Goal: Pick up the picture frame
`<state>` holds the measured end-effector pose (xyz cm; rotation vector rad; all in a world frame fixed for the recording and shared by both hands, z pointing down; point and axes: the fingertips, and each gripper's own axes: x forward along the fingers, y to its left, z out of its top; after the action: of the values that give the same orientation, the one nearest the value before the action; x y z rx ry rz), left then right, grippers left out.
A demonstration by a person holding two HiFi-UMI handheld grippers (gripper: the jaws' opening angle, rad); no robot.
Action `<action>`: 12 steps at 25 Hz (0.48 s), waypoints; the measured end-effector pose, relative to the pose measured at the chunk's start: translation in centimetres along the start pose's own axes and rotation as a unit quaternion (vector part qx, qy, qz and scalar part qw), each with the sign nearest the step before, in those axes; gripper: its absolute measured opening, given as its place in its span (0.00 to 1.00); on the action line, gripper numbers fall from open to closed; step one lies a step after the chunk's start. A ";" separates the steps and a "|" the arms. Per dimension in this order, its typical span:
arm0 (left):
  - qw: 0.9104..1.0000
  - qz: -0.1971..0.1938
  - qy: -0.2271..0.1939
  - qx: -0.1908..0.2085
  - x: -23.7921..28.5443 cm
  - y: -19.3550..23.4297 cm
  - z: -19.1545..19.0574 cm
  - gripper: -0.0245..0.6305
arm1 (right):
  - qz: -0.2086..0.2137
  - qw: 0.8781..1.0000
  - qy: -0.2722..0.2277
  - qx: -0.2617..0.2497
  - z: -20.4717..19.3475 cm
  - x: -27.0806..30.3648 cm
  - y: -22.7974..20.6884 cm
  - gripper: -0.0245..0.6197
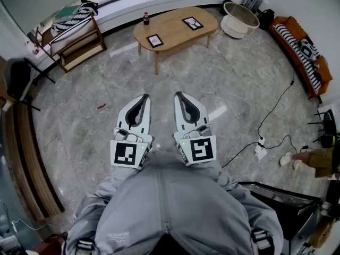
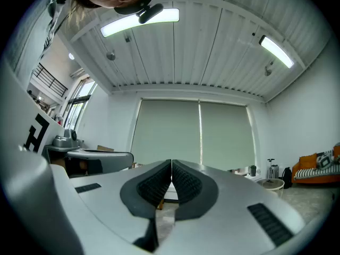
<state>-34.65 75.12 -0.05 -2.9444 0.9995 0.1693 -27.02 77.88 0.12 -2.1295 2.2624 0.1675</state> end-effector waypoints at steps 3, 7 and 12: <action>1.000 0.009 0.009 -0.001 0.9 -0.3 -0.2 0.06 | 0.000 1.000 0.002 -0.002 -0.3 0.0 -1.0 0.09; 1.000 0.012 0.009 0.004 1.7 -0.9 -0.6 0.06 | 0.001 1.000 0.002 -0.004 -0.6 -0.1 -2.1 0.09; 1.000 0.011 0.002 0.009 2.4 -2.4 -1.2 0.07 | 0.004 1.000 -0.002 -0.006 -1.3 -0.5 -3.5 0.09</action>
<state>-31.20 75.46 0.88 -2.9199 1.0287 0.1537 -23.46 78.06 1.26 -2.1251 2.2725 0.1872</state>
